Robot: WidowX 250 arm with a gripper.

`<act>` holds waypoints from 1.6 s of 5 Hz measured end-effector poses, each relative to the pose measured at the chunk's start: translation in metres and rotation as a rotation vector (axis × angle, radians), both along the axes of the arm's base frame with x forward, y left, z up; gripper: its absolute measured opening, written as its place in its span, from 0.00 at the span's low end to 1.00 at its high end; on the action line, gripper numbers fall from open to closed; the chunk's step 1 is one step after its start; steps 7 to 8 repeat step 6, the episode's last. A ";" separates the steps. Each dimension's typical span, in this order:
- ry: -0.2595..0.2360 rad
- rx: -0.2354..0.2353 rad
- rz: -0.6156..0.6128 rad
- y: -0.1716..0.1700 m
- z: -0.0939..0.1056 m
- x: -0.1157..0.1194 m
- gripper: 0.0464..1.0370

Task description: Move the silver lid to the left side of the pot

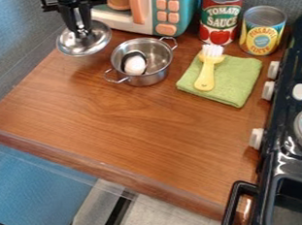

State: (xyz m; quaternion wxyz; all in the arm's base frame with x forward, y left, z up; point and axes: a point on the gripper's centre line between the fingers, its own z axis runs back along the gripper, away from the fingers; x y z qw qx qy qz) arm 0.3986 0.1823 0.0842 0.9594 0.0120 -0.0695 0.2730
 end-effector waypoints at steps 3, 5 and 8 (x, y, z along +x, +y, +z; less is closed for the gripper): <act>0.082 0.061 0.013 0.008 -0.036 -0.004 0.28; -0.018 0.096 -0.072 -0.001 0.003 -0.006 0.89; -0.021 0.082 -0.144 -0.007 0.014 -0.010 0.98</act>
